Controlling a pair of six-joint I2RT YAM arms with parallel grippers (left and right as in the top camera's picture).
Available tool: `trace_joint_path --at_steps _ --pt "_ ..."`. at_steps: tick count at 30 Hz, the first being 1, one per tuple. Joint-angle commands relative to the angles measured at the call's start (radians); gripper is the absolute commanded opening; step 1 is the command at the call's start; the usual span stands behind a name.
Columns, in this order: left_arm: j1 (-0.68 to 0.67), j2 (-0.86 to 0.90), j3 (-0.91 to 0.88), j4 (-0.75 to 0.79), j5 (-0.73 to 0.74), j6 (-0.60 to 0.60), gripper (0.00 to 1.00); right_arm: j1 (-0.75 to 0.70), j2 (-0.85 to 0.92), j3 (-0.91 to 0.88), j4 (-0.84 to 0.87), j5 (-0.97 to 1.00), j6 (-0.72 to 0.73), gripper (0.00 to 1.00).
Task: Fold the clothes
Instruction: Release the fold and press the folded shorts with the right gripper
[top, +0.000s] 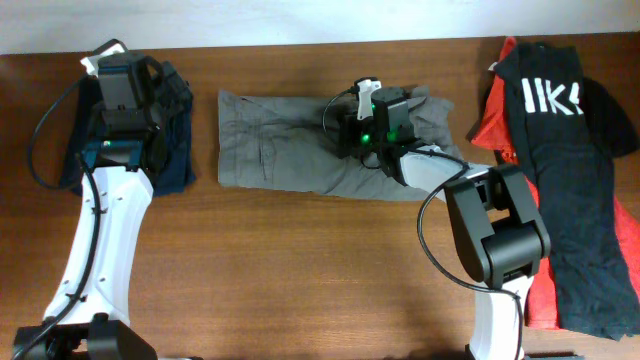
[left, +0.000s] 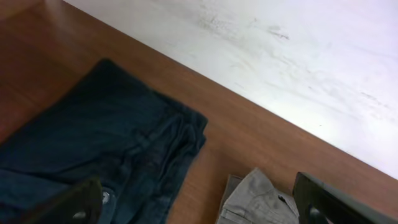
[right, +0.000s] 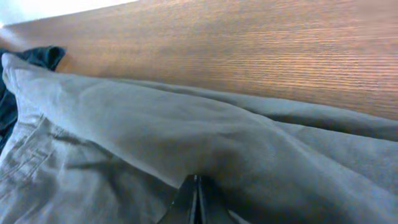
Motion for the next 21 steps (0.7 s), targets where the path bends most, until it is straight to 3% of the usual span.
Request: trace_joint_path --at_steps 1,10,16,19,20,21 --pt "0.003 0.003 0.009 -0.002 0.011 -0.013 0.97 0.001 0.037 0.040 0.013 0.043 0.030 0.04" --pt "0.003 0.078 0.009 -0.003 0.117 -0.013 0.97 -0.010 0.156 0.290 0.018 0.194 0.014 0.05" --pt "0.003 0.131 0.009 -0.024 0.124 -0.013 0.97 -0.043 0.218 0.500 -0.159 0.149 -0.027 0.05" --pt "0.003 0.142 0.009 -0.034 0.147 -0.012 0.97 -0.060 0.186 0.584 -0.346 0.094 -0.044 0.06" --pt "0.003 0.144 0.009 -0.036 0.156 -0.011 0.97 -0.063 0.174 0.607 -0.409 0.070 -0.047 0.15" --pt "0.003 0.144 0.009 -0.042 0.162 -0.010 0.97 -0.070 0.159 0.639 -0.502 0.039 -0.051 0.36"
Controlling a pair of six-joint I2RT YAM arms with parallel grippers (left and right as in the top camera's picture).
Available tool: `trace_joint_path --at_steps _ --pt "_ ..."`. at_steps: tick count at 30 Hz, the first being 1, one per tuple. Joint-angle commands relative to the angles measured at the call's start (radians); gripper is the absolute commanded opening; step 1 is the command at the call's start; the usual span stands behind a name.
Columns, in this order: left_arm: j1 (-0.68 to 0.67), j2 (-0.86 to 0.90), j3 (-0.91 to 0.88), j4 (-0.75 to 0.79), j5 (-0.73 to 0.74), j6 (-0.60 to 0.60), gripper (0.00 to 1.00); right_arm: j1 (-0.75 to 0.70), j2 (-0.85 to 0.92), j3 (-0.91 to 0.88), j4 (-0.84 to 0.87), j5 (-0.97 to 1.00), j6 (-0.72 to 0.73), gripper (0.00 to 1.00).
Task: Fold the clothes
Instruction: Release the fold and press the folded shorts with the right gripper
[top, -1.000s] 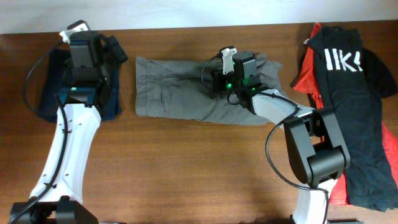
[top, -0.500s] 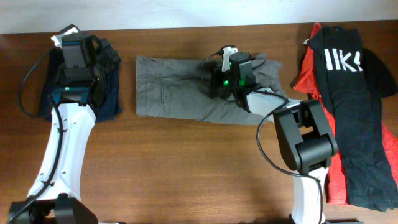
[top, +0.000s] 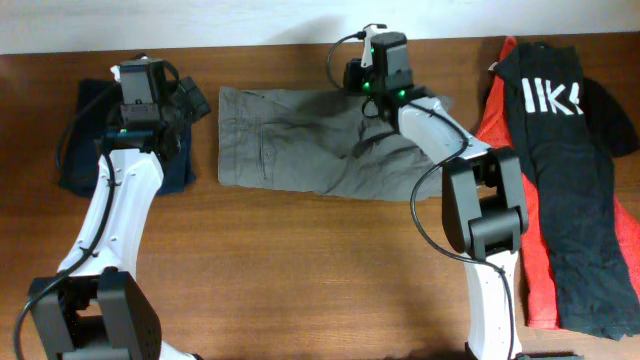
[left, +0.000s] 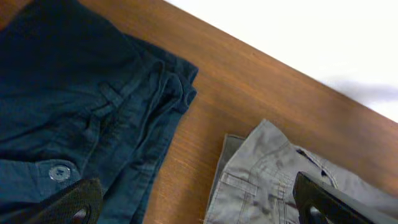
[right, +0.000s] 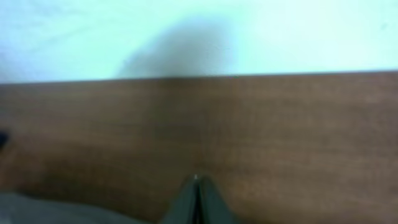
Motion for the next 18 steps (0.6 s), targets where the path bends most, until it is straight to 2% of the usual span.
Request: trace_joint_path --at_steps 1,2,3,5,6,7,8,9,11,12,13,14,18 --pt "0.003 0.010 0.009 -0.018 0.043 0.000 0.97 -0.023 -0.054 0.119 -0.229 -0.116 -0.043 0.66" --pt "0.003 0.010 0.009 -0.023 0.043 0.003 0.97 -0.028 -0.064 0.150 -0.319 -0.134 -0.055 0.81" --pt "0.003 0.010 0.009 -0.030 0.043 0.003 0.97 -0.033 -0.075 0.183 -0.414 -0.141 -0.058 0.90" --pt "0.003 0.010 0.008 -0.046 0.043 0.003 0.96 -0.042 -0.088 0.235 -0.559 -0.140 -0.079 0.92" --pt "0.003 0.010 0.008 -0.056 0.043 0.003 0.96 -0.049 -0.092 0.251 -0.616 -0.140 -0.084 0.88" --pt "0.003 0.010 0.008 -0.068 0.043 0.005 0.96 -0.056 -0.097 0.262 -0.670 -0.140 -0.085 0.79" --pt "0.003 0.010 0.008 -0.085 0.043 0.007 0.96 -0.065 -0.100 0.266 -0.725 -0.140 -0.088 0.61" --pt "0.003 0.010 0.008 -0.098 0.043 0.011 0.96 -0.073 -0.101 0.266 -0.766 -0.138 -0.092 0.48" --pt "0.003 0.011 0.008 -0.129 0.045 0.026 0.92 -0.094 -0.099 0.264 -0.861 -0.123 -0.092 0.10" --pt "0.003 0.012 0.008 -0.141 0.047 0.033 0.89 -0.102 -0.098 0.257 -0.895 -0.110 -0.092 0.04" --pt "0.003 0.013 0.008 -0.153 0.047 0.034 0.81 -0.110 -0.098 0.248 -0.925 -0.091 -0.092 0.04" --pt "0.003 0.013 0.008 -0.161 0.047 0.034 0.79 -0.118 -0.098 0.240 -0.951 -0.066 -0.092 0.04" --pt "0.003 0.017 0.008 -0.182 0.047 0.034 0.79 -0.148 -0.098 0.184 -1.019 0.045 -0.091 0.04"
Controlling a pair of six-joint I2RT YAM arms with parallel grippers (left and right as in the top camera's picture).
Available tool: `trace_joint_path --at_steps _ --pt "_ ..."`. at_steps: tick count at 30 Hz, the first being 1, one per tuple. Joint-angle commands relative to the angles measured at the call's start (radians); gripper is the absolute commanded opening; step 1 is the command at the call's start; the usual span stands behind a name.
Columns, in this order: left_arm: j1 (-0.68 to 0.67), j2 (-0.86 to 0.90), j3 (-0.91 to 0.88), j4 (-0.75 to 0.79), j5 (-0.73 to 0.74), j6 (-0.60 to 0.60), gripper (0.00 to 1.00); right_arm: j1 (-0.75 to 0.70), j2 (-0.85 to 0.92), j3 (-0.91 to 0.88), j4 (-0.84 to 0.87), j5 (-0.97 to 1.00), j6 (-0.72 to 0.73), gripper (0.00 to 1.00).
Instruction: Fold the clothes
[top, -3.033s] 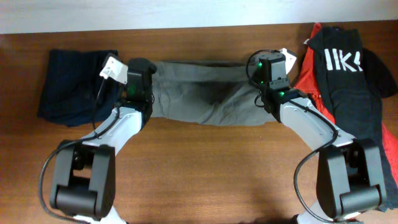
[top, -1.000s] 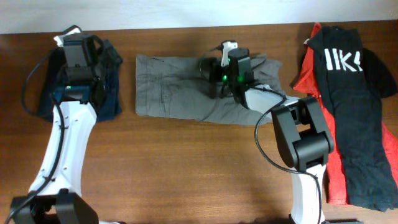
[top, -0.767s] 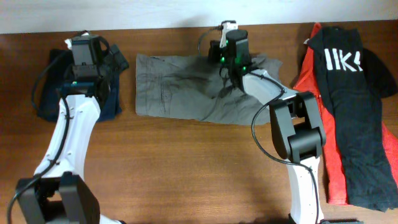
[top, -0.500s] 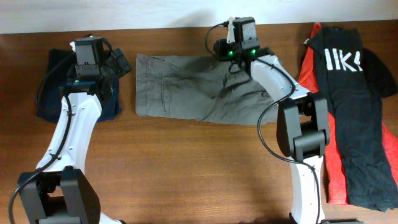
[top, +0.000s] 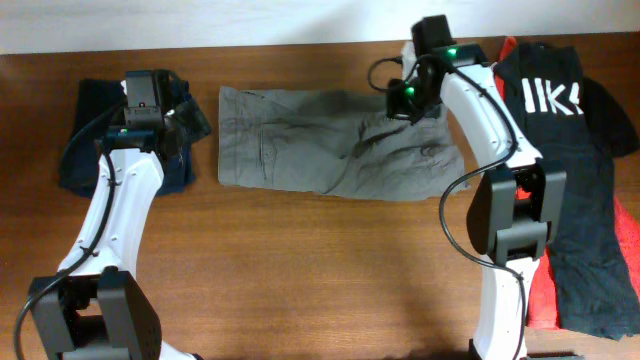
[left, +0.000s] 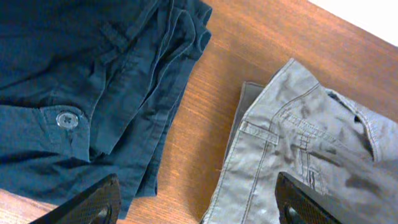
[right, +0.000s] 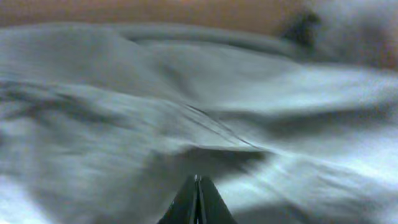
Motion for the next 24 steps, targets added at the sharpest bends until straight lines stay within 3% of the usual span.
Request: trace_joint_path --at_steps 1,7,11,20,24 --pt "0.003 0.018 0.008 -0.009 0.011 0.018 0.79 -0.029 -0.019 -0.066 -0.024 0.121 -0.011 0.04" --pt "0.003 0.056 0.008 0.014 0.048 0.053 0.72 -0.073 -0.019 -0.203 0.047 0.124 -0.010 0.04" --pt "0.003 0.088 0.008 0.047 0.157 0.123 0.58 -0.099 -0.019 -0.275 0.095 0.157 0.001 0.04" --pt "0.003 0.148 0.008 0.126 0.221 0.123 0.06 -0.129 -0.018 -0.318 0.110 0.183 0.000 0.04" --pt "0.003 0.225 0.008 0.188 0.323 0.150 0.04 -0.129 -0.018 -0.318 0.110 0.183 0.000 0.04"
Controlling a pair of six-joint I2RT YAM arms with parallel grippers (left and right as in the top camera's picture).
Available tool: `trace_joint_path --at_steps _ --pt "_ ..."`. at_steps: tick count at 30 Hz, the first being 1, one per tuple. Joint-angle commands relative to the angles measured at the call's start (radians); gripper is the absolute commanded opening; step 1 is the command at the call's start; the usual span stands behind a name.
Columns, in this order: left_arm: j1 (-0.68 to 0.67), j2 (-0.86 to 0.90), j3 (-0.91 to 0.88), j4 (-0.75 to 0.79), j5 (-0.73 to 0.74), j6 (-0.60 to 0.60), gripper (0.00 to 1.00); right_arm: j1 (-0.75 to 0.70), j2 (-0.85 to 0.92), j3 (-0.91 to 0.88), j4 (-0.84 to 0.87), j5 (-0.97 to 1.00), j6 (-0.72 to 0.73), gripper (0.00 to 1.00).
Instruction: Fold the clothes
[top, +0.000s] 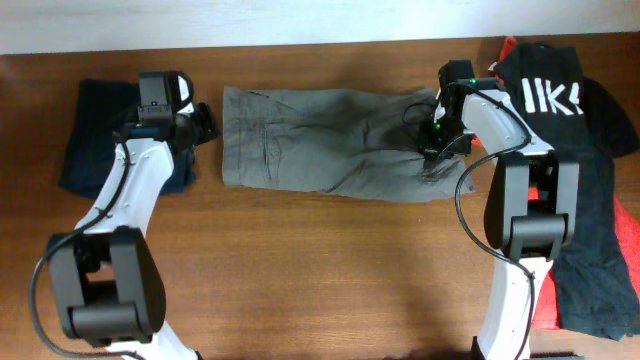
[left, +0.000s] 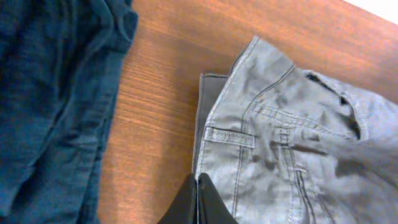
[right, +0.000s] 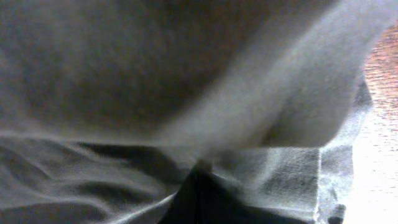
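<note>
Grey shorts (top: 320, 140) lie spread flat across the back middle of the table, waistband to the left. My left gripper (top: 203, 122) is shut, its tips (left: 198, 178) at the waistband's left edge (left: 208, 134); no cloth shows between them. My right gripper (top: 433, 145) is down on the right end of the shorts. In the right wrist view its dark fingers (right: 198, 186) are shut with a fold of the grey cloth (right: 124, 74) bunched at their tip.
Folded navy trousers (top: 95, 140) lie at the far left, close beside my left arm. A pile of red and black clothes (top: 560, 150) covers the right edge. The brown table (top: 300, 270) stretches toward the front.
My left gripper has gone from open beside the navy trousers to shut at the shorts' waistband edge. My right gripper has moved right and toward the front, onto the shorts' right end.
My right gripper was shut on a fold at the middle of the shorts, with the right leg doubled over. Then it was at the back edge, later further right, and the shorts lay spread out. My left gripper stood open over the navy trousers, nearing the shorts each time.
</note>
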Motion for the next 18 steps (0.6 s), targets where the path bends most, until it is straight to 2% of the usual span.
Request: trace_joint_path --at_steps 1,5,10,13,18 --pt "0.003 0.096 0.008 0.048 0.142 0.039 0.07 -0.014 -0.019 -0.018 -0.001 0.047 0.000 0.04" --pt "0.003 0.172 0.008 0.070 0.202 0.038 0.27 -0.014 -0.018 -0.018 -0.001 0.046 -0.005 0.04" --pt "0.003 0.203 0.008 0.078 0.212 0.085 0.38 -0.014 -0.019 -0.018 -0.001 0.047 -0.004 0.04" --pt "0.003 0.233 0.008 0.101 0.214 0.090 0.43 -0.014 -0.018 -0.018 -0.001 0.047 -0.004 0.04" --pt "0.003 0.304 0.008 0.124 0.238 0.090 0.44 -0.014 -0.018 -0.018 -0.002 0.047 -0.005 0.04"
